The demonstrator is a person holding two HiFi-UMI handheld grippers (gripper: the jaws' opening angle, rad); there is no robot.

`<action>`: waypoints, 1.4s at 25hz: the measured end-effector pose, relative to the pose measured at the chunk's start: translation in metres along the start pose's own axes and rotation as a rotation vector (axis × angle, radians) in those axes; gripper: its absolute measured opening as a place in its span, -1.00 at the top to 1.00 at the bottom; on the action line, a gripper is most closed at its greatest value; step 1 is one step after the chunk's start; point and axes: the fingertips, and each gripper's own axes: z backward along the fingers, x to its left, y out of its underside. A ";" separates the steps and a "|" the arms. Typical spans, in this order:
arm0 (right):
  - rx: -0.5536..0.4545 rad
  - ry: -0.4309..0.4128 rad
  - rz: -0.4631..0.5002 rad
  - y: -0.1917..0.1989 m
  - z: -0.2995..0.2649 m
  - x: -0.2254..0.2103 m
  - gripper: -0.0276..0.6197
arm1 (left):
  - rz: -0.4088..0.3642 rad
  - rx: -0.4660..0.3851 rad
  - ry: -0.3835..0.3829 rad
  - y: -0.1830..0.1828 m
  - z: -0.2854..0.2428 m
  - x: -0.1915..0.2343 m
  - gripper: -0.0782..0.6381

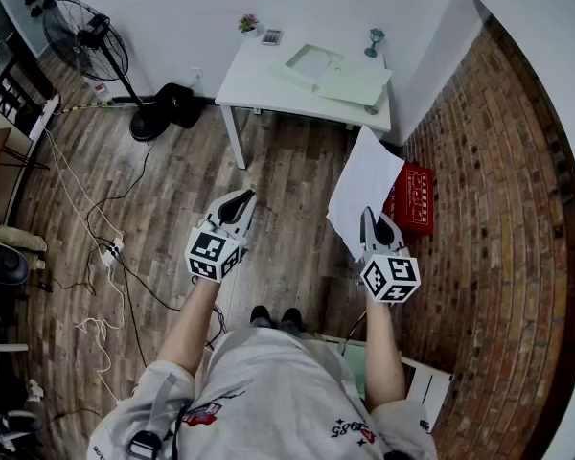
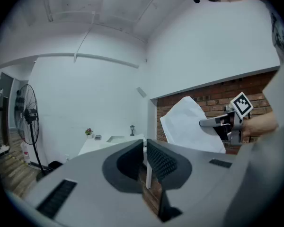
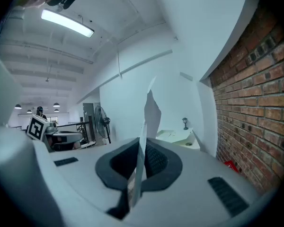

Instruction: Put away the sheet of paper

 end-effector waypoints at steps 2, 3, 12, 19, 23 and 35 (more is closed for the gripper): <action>-0.011 -0.010 -0.003 -0.003 -0.001 -0.002 0.91 | 0.006 -0.002 -0.003 0.001 -0.001 -0.001 0.68; -0.017 -0.015 -0.005 -0.005 -0.001 -0.003 0.91 | 0.008 -0.003 -0.004 0.001 -0.003 -0.001 0.68; -0.007 -0.029 -0.019 -0.005 -0.008 -0.016 0.91 | 0.014 0.005 -0.003 0.003 -0.019 -0.007 0.68; -0.014 -0.048 -0.044 -0.007 -0.012 -0.035 0.91 | -0.004 0.006 -0.008 -0.001 -0.034 -0.020 0.68; -0.007 -0.058 -0.046 -0.006 -0.025 -0.040 0.91 | 0.000 0.007 -0.013 -0.001 -0.042 -0.015 0.68; -0.005 -0.028 -0.048 -0.025 -0.162 -0.073 0.91 | -0.010 0.012 0.036 0.001 -0.158 0.082 0.68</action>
